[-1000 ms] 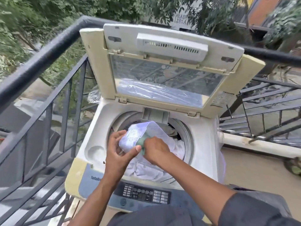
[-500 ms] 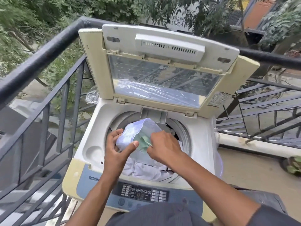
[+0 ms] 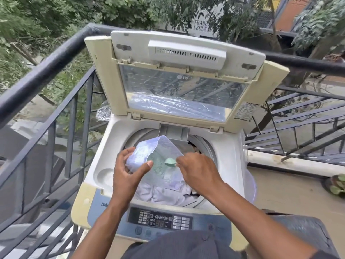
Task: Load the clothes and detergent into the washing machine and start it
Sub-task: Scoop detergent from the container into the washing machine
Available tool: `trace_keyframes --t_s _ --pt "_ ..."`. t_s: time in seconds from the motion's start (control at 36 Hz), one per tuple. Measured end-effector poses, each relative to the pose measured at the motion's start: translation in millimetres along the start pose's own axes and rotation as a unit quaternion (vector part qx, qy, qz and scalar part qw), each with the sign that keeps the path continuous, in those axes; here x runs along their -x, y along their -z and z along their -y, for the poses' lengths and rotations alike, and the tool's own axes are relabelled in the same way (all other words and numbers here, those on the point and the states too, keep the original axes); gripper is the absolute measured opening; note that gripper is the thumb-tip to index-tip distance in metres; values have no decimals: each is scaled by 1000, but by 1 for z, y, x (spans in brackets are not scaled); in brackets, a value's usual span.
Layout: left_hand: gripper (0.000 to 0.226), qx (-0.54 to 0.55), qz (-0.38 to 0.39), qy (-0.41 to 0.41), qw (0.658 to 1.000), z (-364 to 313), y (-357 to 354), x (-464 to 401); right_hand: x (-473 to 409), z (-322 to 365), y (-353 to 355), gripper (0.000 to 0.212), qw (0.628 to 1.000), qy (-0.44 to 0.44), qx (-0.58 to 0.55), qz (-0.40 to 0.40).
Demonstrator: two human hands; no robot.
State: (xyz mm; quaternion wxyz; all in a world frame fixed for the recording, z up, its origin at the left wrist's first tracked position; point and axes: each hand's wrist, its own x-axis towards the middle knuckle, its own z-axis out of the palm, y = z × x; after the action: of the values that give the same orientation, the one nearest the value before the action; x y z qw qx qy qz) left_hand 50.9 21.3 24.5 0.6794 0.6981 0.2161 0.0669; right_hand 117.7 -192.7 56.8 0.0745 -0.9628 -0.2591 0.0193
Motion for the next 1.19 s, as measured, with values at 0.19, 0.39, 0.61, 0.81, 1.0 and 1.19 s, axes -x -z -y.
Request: trace_keyframes --t_s 0.19,0.39,0.61,0.81,1.0,1.19 --pt "80 -4 8 -10 1000 -3 1 1 -6 -1 -14 33 997 -29 -66 2" --pt "73 -25 21 -10 999 -7 -1 1 -18 20 -8 8 993 91 -34 -67" --pt "80 -11 0 -24 1000 -11 1 -2 -19 22 -19 22 995 88 -43 -11" --pt "76 -4 -1 -21 1000 -7 7 -8 -19 21 -15 14 995 67 -73 -9" --pt "70 -8 -8 -28 1000 -9 5 -10 -20 25 -11 13 997 26 -67 1" --pt "69 0 -21 -16 1000 -9 6 -3 -16 25 -17 18 991 4 -133 16"
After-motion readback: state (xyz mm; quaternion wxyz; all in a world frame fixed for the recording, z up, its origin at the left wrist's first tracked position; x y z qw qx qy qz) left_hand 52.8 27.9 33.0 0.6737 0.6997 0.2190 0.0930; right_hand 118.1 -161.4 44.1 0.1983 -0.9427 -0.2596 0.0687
